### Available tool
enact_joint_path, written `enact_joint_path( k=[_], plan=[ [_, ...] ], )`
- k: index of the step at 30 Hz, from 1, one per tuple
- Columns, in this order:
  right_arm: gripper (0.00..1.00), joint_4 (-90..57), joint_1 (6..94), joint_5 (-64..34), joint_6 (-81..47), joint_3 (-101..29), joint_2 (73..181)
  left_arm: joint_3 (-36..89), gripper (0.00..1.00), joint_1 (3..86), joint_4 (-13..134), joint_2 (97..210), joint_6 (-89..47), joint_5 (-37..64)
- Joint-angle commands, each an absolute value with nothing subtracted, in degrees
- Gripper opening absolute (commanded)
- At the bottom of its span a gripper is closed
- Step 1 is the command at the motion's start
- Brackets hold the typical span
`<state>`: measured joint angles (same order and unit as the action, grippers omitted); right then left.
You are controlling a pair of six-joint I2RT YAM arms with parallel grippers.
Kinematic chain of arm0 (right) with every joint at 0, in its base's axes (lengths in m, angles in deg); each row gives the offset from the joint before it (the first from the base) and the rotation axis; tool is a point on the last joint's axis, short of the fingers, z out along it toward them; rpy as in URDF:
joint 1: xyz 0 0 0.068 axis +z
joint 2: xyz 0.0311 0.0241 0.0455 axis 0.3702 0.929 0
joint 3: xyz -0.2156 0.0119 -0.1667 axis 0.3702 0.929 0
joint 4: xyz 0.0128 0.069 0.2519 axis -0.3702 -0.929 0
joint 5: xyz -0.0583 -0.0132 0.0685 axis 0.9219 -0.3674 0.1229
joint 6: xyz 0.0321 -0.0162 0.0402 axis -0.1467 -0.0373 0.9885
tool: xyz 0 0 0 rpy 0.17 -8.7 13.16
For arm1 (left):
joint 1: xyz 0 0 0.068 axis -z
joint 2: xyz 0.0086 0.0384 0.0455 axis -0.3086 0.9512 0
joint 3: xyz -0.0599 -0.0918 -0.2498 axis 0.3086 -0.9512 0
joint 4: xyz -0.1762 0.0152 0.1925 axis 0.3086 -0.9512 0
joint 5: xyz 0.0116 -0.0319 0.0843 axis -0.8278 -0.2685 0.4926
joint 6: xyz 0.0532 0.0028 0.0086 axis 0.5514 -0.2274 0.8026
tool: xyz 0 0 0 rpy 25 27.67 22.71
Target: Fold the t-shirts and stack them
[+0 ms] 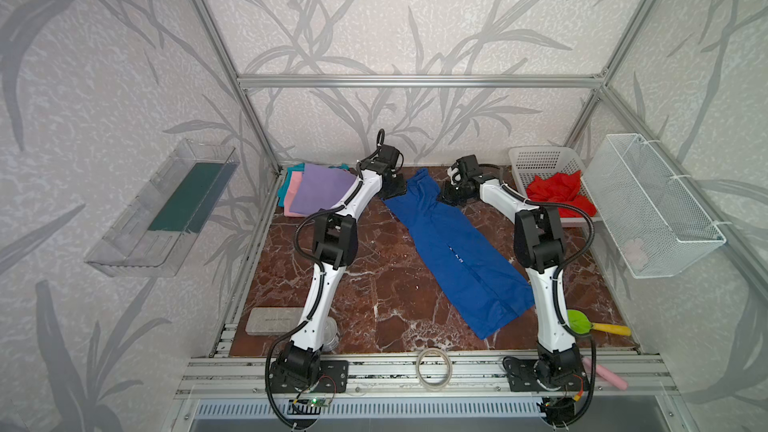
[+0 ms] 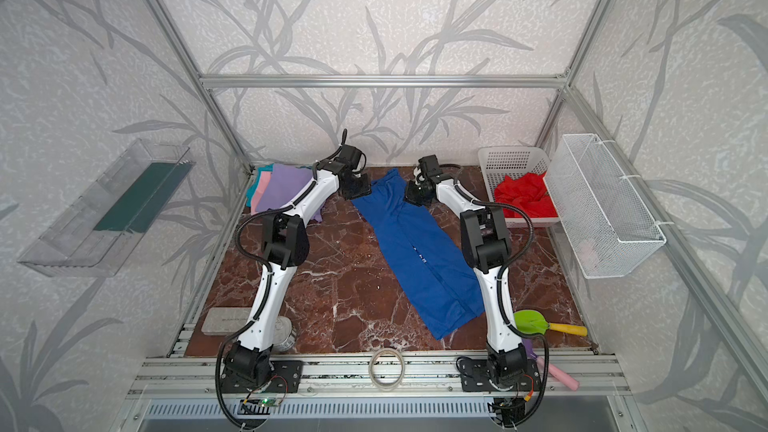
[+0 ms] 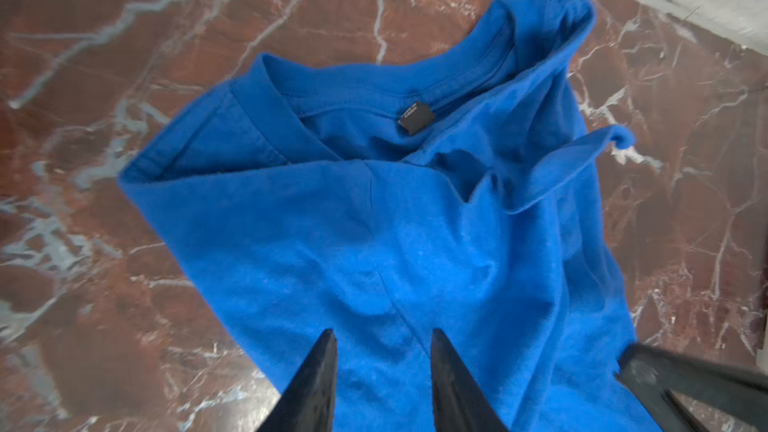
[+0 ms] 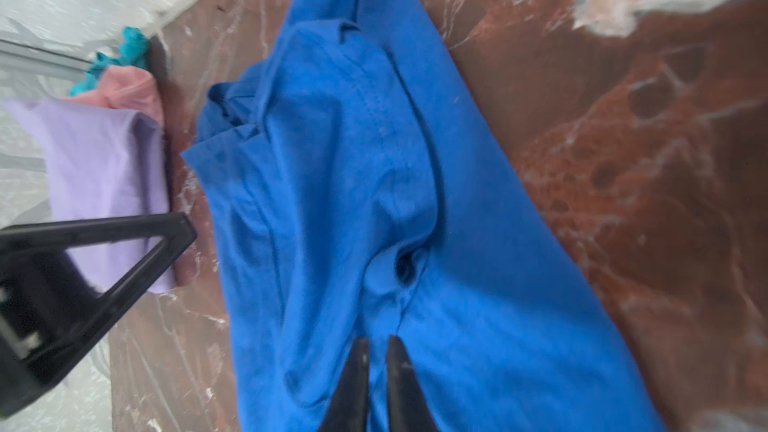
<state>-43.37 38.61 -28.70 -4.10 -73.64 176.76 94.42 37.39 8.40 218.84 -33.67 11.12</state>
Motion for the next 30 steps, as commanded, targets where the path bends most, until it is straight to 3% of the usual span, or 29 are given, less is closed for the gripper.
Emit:
enact_joint_path(
  k=[1, 9, 14, 30],
  plan=[
    [0.19, -45.2, 38.3, -31.0, -3.1, -77.9, 180.3, 96.0, 0.39, 37.2, 7.4, 220.6, -34.0, 11.1],
    [0.25, -43.0, 38.2, -31.4, -1.3, -79.8, 184.1, 95.8, 0.38, 36.4, 8.5, 223.2, -35.4, 10.0],
    [0.06, -39.5, 37.9, -29.7, -0.7, -76.5, 182.2, 95.6, 0.38, 36.2, 8.6, 223.5, -35.3, 10.3],
    [0.05, -38.9, 34.2, -26.8, -2.2, -63.7, 169.8, 96.1, 0.37, 32.9, 8.4, 227.3, -33.5, 11.4]
  ],
)
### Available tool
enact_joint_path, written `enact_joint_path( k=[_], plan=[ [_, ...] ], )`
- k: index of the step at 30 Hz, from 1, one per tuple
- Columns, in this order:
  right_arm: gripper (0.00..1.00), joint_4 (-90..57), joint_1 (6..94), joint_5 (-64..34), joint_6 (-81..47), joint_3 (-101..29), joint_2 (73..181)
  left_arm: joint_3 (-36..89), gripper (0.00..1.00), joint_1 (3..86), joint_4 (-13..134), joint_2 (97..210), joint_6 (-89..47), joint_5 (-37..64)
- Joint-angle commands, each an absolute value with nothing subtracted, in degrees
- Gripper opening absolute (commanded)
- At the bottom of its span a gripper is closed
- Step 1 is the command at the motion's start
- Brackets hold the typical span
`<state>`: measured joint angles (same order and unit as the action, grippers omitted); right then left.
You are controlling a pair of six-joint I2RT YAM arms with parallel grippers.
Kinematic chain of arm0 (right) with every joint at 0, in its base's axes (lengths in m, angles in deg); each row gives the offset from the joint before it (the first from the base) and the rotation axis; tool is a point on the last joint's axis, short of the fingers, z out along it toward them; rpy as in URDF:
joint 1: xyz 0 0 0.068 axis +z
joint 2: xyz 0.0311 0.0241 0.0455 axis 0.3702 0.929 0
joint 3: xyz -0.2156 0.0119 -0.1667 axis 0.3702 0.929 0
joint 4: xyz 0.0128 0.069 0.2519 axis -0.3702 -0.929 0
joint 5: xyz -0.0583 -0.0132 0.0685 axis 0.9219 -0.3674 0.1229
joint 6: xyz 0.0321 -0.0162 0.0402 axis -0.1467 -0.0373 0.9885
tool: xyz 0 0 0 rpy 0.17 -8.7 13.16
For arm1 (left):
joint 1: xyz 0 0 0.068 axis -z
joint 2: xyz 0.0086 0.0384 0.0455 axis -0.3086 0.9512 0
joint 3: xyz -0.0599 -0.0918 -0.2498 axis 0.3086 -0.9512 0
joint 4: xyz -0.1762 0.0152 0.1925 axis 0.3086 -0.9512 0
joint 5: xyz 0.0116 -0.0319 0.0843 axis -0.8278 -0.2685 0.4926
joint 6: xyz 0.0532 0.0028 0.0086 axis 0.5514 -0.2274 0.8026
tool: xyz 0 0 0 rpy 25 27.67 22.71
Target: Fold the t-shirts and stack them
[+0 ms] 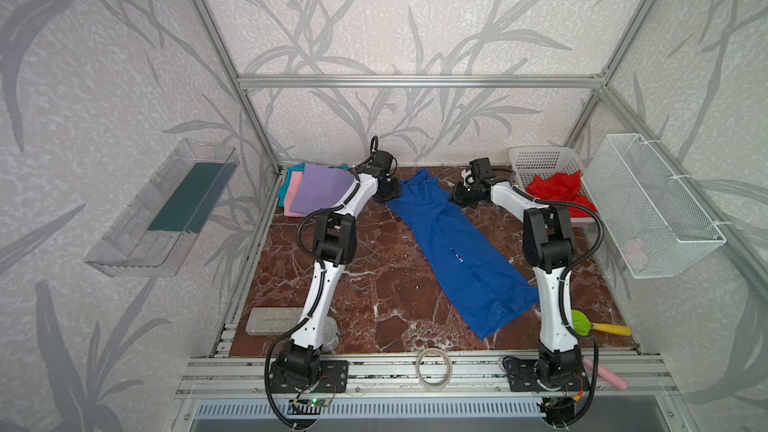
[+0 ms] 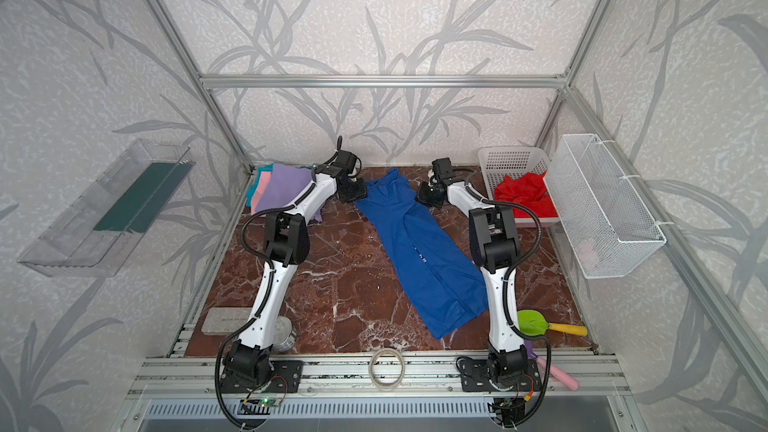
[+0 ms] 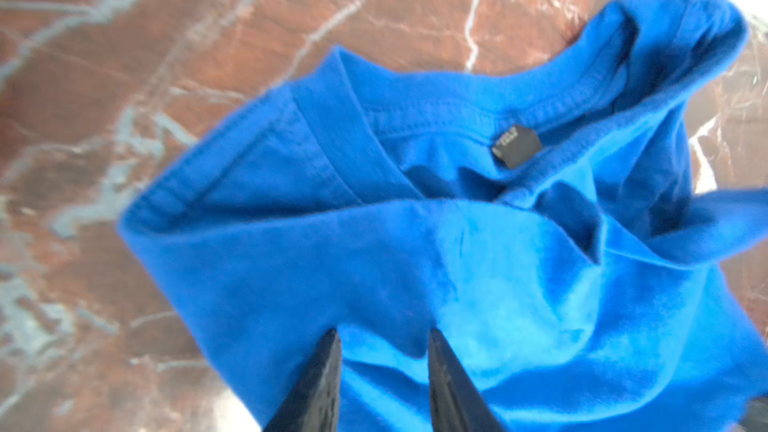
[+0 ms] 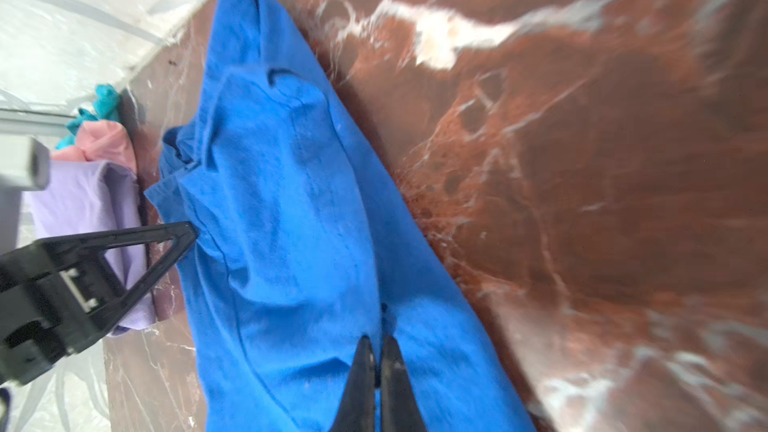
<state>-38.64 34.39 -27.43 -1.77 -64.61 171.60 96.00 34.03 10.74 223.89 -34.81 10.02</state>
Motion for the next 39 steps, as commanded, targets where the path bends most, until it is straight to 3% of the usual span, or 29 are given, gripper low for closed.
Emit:
enact_joint_path(
  k=[1, 9, 14, 24, 26, 30, 37, 39],
  plan=[
    [0.05, -38.7, 34.2, -27.2, -1.9, -63.8, 170.1, 96.2, 0.37, 32.7, 8.4, 227.4, -33.5, 11.3],
    [0.07, -41.9, 34.2, -26.1, -1.4, -61.9, 169.7, 96.9, 0.37, 32.6, 7.9, 227.2, -33.1, 11.1],
    [0.31, -42.8, 34.2, -26.1, -1.6, -59.0, 168.2, 97.7, 0.37, 32.6, 7.5, 227.1, -33.2, 10.7],
    [0.32, -44.3, 34.8, -20.9, -6.9, -49.1, 156.1, 99.1, 0.45, 34.7, 3.2, 218.2, -29.8, 15.0],
    [0.27, -44.4, 36.5, -19.1, -10.6, -45.2, 151.8, 94.3, 0.45, 36.1, 3.6, 214.4, -29.2, 16.5],
    [0.01, -43.7, 44.2, -15.2, -20.1, -38.1, 144.5, 83.0, 0.35, 37.8, 8.2, 209.2, -29.9, 16.6],
    [0.00, -37.9, 54.5, -13.2, -21.6, -32.2, 143.6, 84.2, 0.32, 37.9, 8.4, 212.9, -32.5, 14.0],
    [0.00, -36.6, 54.6, -16.0, -19.0, -34.4, 146.6, 86.3, 0.24, 37.8, 8.2, 214.7, -33.2, 12.8]
  ],
)
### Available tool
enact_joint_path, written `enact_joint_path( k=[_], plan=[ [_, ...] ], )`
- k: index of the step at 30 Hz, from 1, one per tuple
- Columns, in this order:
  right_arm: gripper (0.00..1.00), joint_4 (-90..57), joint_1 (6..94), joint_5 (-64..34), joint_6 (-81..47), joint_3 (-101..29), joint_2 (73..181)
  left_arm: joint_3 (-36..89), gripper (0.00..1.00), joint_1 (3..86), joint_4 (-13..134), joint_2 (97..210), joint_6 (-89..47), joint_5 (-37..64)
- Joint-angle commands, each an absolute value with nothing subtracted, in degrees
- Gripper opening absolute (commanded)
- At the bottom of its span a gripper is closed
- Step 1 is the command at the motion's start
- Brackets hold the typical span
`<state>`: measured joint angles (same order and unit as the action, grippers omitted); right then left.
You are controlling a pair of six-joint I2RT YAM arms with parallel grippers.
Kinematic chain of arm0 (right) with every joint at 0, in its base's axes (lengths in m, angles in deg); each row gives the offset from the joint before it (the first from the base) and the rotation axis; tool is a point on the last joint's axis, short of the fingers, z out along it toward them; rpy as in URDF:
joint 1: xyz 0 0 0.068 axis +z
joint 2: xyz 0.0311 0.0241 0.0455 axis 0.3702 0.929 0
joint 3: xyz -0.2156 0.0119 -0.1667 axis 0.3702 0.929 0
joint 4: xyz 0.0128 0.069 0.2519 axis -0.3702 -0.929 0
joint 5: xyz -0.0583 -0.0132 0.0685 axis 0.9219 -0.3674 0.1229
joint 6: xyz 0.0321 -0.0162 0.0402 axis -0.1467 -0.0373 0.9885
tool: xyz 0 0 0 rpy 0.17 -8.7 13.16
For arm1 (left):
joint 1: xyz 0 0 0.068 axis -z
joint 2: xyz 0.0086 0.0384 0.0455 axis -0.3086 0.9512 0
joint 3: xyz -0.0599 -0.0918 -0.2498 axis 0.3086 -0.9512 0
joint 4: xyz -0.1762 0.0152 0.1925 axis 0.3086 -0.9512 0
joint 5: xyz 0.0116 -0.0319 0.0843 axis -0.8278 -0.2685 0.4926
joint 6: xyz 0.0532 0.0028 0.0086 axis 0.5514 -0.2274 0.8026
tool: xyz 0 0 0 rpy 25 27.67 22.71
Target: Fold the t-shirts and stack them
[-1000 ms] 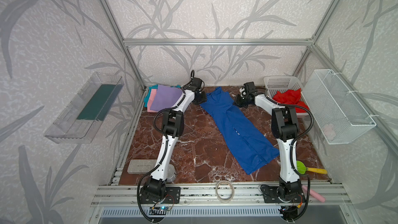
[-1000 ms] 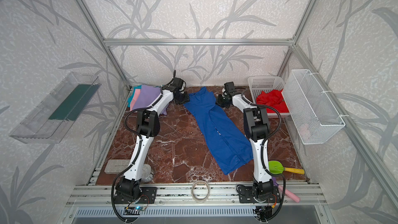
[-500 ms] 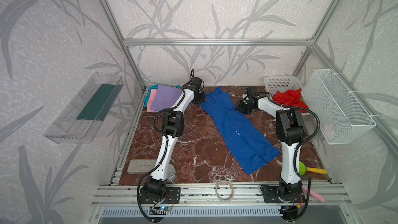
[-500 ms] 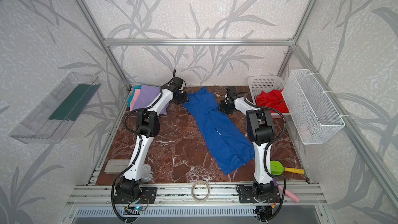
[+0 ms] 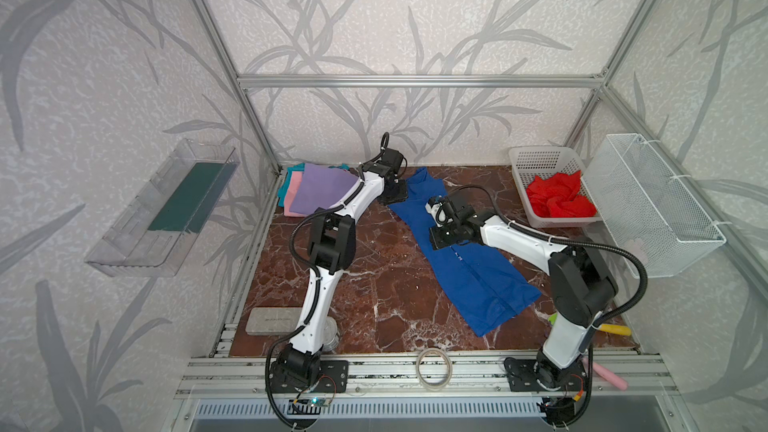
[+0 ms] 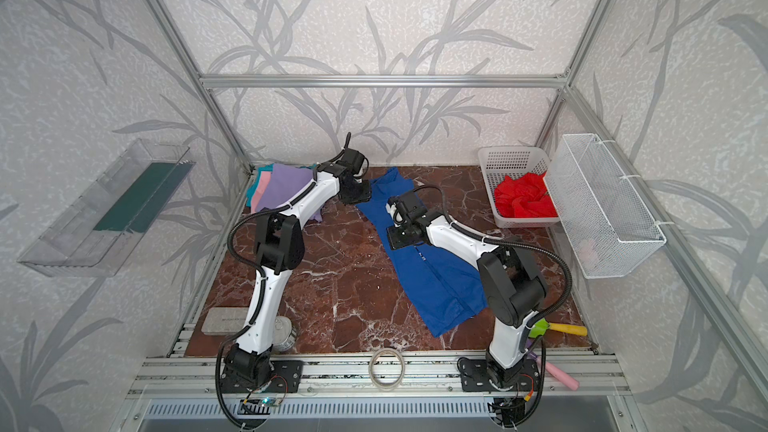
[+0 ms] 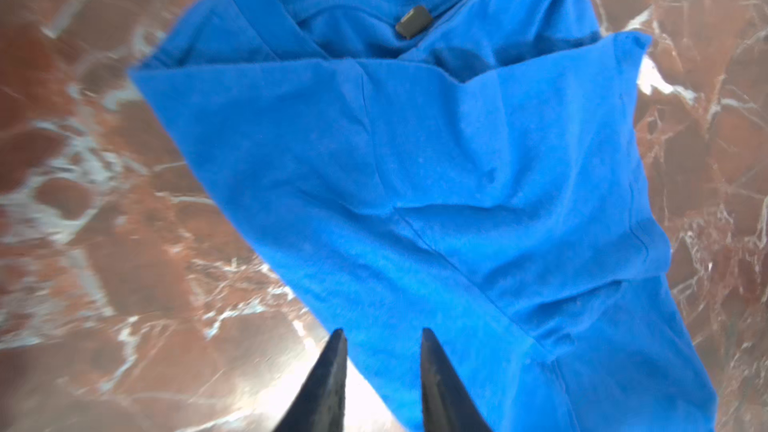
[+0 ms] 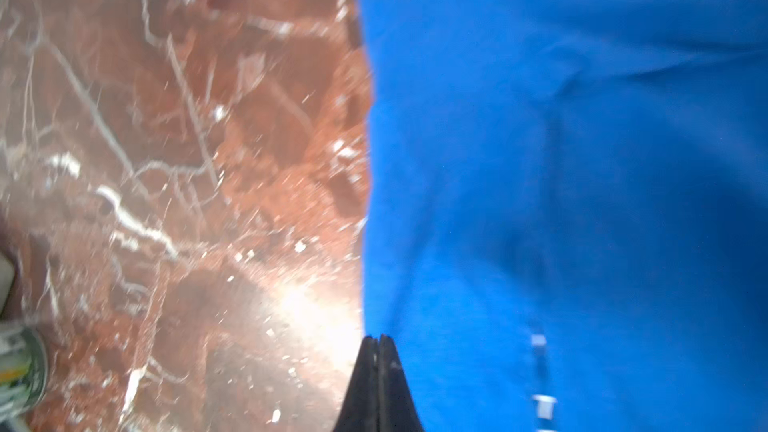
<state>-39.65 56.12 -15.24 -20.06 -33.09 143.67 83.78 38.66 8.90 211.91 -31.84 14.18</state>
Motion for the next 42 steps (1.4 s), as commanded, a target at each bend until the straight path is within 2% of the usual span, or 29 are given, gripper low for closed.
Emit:
enact_joint_path(
  k=[1, 4, 6, 18, 36, 42],
  plan=[
    [0.00, -35.9, 54.6, -17.0, -18.2, -35.7, 148.1, 87.1, 0.21, 37.8, 7.8, 215.4, -33.4, 12.7],
    [0.00, -34.4, 54.4, -20.3, -15.8, -40.9, 152.3, 88.8, 0.05, 37.5, 7.1, 216.9, -34.3, 13.4],
    [0.00, -33.1, 54.4, -22.9, -13.7, -43.9, 154.6, 89.3, 0.03, 37.1, 7.3, 217.6, -34.7, 13.4],
    [0.00, -32.9, 53.0, -25.3, -6.5, -57.3, 166.9, 91.0, 0.03, 33.1, 6.3, 220.7, -34.5, 13.6],
    [0.00, -17.9, 56.3, -31.1, 7.4, -41.0, 169.6, 95.5, 0.02, 30.6, 4.2, 220.3, -32.9, 14.5],
    [0.00, -15.5, 56.6, -33.2, 8.5, -40.8, 169.1, 92.8, 0.05, 33.4, 3.6, 217.0, -33.5, 11.0]
  ],
)
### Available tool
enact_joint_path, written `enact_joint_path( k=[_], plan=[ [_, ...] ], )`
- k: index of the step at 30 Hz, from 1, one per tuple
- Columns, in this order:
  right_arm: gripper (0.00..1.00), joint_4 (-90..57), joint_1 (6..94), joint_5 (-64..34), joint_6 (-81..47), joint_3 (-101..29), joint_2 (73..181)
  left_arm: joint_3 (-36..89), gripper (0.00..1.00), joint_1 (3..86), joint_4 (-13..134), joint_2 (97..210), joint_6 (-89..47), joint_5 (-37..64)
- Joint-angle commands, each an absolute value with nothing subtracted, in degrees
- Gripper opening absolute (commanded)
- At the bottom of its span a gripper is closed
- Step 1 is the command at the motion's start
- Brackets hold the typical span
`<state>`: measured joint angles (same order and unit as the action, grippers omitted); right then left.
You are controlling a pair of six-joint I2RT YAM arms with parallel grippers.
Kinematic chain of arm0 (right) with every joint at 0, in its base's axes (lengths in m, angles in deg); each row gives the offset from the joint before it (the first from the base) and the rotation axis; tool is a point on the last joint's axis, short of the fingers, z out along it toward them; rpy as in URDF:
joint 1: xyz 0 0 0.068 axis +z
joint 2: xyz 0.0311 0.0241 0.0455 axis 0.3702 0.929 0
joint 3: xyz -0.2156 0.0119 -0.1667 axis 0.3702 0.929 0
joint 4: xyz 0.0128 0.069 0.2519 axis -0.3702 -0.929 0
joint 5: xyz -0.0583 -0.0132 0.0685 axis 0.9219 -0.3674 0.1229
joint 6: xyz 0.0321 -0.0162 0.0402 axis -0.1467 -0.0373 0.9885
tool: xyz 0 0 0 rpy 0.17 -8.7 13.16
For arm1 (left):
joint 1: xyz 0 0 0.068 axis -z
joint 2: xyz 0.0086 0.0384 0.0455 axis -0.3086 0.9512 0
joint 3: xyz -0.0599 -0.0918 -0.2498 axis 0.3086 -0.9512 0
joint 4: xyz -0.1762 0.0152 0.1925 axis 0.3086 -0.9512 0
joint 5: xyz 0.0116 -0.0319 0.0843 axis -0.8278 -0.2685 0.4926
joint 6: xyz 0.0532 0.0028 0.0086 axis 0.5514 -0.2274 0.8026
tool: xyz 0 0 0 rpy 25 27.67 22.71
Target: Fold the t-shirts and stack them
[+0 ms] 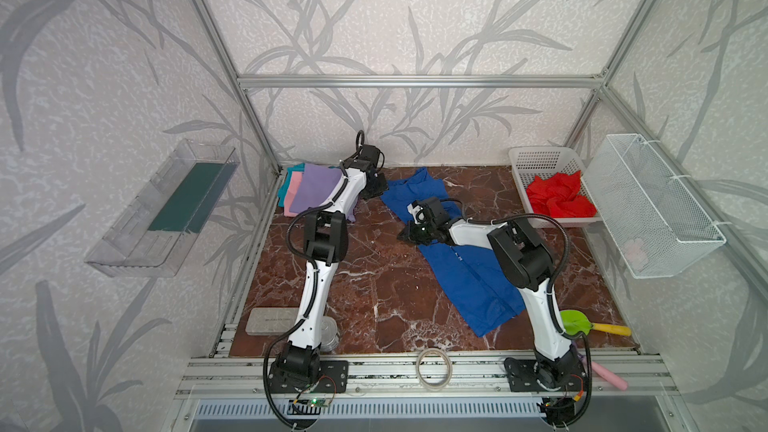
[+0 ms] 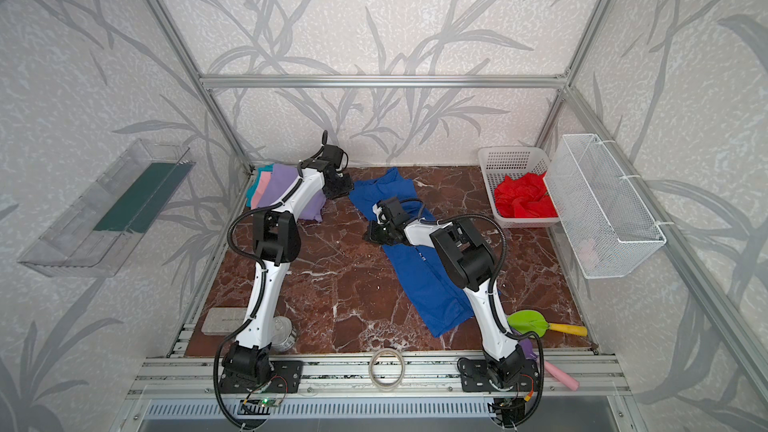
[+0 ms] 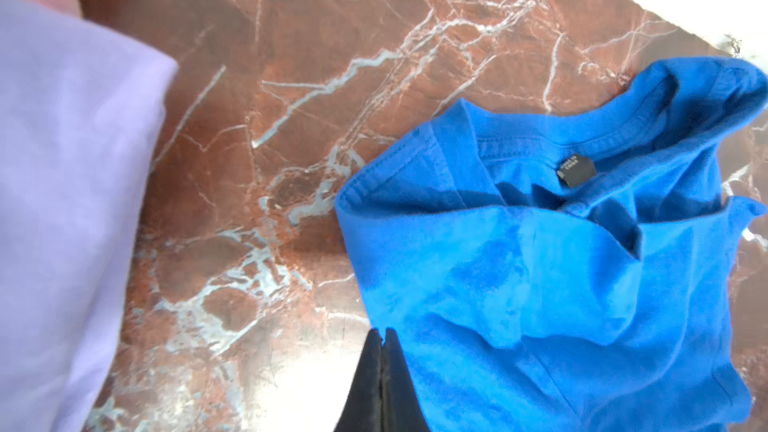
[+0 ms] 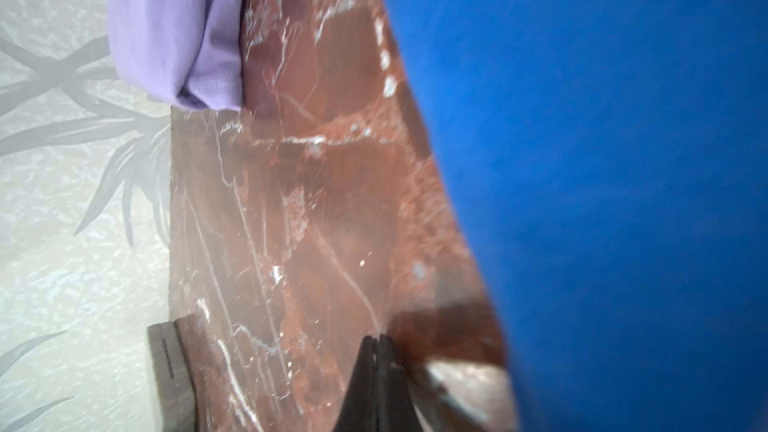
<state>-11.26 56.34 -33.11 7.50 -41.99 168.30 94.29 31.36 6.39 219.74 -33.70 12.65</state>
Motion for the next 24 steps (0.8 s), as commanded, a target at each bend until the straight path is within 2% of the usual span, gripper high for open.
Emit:
enact_joint_path(
  k=[1, 6, 11, 20, 24],
  plan=[
    [0.00, -16.1, 56.3, -32.9, 7.6, -41.4, 168.0, 91.9, 0.05, 34.0, 3.9, 216.4, -33.4, 10.9],
    [0.00, -25.6, 53.7, -25.3, -0.4, -44.0, 158.3, 86.8, 0.05, 36.8, 5.6, 213.5, -34.4, 8.9],
    [0.00, -29.1, 49.2, -21.1, -1.8, -41.1, 151.9, 82.9, 0.03, 40.2, 6.1, 210.6, -34.9, 7.1],
    [0.00, -28.3, 45.0, -24.6, 1.3, -40.9, 157.7, 64.9, 0.02, 42.1, 15.6, 199.4, -39.0, 7.5],
    [0.00, -28.3, 44.9, -26.3, 1.5, -43.2, 161.8, 63.0, 0.02, 42.2, 17.9, 199.7, -40.2, 5.1]
  ],
)
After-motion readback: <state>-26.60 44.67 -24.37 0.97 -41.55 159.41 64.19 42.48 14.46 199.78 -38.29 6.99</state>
